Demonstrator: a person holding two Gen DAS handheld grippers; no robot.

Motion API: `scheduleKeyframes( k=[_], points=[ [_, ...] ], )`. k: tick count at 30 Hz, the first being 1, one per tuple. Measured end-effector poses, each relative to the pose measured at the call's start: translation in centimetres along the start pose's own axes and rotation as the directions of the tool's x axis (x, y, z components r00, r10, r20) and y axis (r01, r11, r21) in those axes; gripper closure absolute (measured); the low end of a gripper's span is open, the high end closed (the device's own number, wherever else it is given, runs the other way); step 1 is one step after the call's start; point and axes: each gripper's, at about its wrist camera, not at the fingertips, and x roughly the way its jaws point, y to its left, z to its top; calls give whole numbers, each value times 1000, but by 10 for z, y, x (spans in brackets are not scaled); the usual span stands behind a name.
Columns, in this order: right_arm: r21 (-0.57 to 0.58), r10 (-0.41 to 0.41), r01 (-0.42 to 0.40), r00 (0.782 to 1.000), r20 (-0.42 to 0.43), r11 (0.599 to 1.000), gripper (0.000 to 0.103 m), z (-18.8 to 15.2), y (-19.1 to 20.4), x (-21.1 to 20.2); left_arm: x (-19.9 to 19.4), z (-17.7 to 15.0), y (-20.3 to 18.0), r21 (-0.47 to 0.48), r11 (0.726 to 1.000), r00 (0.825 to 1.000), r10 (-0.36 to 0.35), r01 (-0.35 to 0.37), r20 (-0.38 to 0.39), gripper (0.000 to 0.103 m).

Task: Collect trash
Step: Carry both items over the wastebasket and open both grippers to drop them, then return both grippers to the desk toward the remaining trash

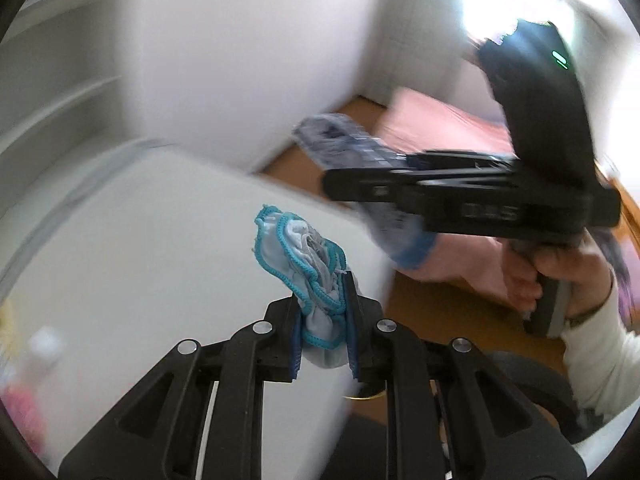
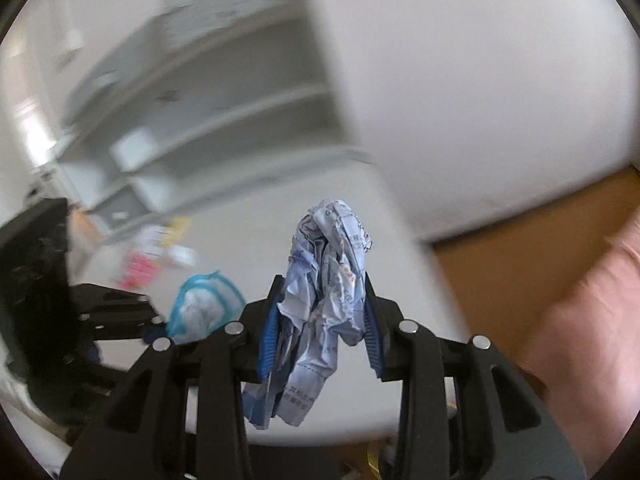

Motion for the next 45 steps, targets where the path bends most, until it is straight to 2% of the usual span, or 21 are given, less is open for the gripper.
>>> scheduleKeyframes(
  k=[3, 6, 10, 13, 15, 17, 19, 23, 24, 25, 26, 27, 28, 31, 33, 36, 38, 41, 42, 43, 45],
  points=[
    [131, -78, 87, 994, -75, 988, 67, -37, -73, -11, 56, 5, -42, 67, 994, 993, -84, 90, -83, 87],
    [268, -65, 113, 982, -179, 957, 67, -82, -133, 0, 121, -9, -73, 83, 985, 972, -135, 153, -195, 87],
    [439, 11, 157, 934, -356, 885, 67, -170, -202, 53, 209, -52, -93, 76, 983, 931, -135, 170, -341, 87],
    [480, 32, 216, 890, -455, 850, 67, -223, -229, 92, 265, -87, -88, 34, 989, 888, -117, 147, -444, 87],
    [526, 61, 227, 878, -474, 820, 67, -245, -239, 104, 287, -100, -82, -11, 990, 864, -128, 140, -486, 87],
    [560, 101, 211, 875, -474, 801, 67, -258, -243, 112, 299, -108, -77, -39, 991, 853, -130, 128, -506, 87],
    [569, 127, 196, 870, -477, 799, 67, -265, -243, 117, 305, -110, -74, -50, 991, 850, -130, 121, -511, 87],
    [580, 153, 174, 869, -470, 796, 62, -258, -233, 129, 313, -104, -70, -81, 992, 856, -125, 97, -501, 82],
    [593, 161, 164, 875, -456, 789, 44, -257, -233, 129, 317, -106, -75, -86, 992, 855, -119, 87, -505, 66],
    [606, 163, 161, 882, -443, 779, 17, -259, -237, 128, 316, -110, -78, -94, 992, 850, -122, 85, -513, 53],
    [612, 155, 167, 886, -437, 773, 10, -261, -240, 122, 317, -111, -78, -99, 991, 851, -124, 85, -510, 27],
    [615, 141, 176, 892, -431, 768, 10, -262, -243, 120, 315, -111, -80, -89, 993, 861, -113, 79, -495, 18],
    [612, 128, 183, 895, -428, 769, 10, -260, -245, 117, 311, -109, -85, -65, 995, 872, -97, 75, -479, 18],
    [599, 38, 249, 905, -424, 761, 10, -254, -254, 96, 301, -105, -92, -19, 996, 881, -89, 90, -464, 17],
    [558, -89, 344, 897, -433, 755, 10, -243, -255, 71, 280, -95, -101, -2, 995, 904, -94, 102, -418, 17],
    [450, -354, 497, 860, -367, 742, 9, -209, -240, 18, 222, -63, -117, 38, 990, 953, -117, 133, -280, 17],
    [403, -519, 581, 814, -262, 707, 7, -183, -222, -25, 182, -43, -118, 55, 990, 975, -120, 132, -187, 16],
    [378, -660, 638, 746, -87, 671, 7, -152, -188, -70, 111, -18, -111, 69, 995, 997, -77, 77, -4, 10],
    [380, -676, 635, 736, -33, 672, 7, -143, -174, -80, 90, -14, -104, 74, 996, 998, -42, 38, 43, 10],
    [383, -670, 621, 742, -6, 684, 7, -138, -166, -82, 68, -11, -93, 63, 998, 996, -10, 5, 87, 10],
    [383, -616, 555, 786, 48, 738, 7, -120, -144, -77, 30, -11, -66, -4, 999, 988, 42, -42, 151, 10]
  ],
)
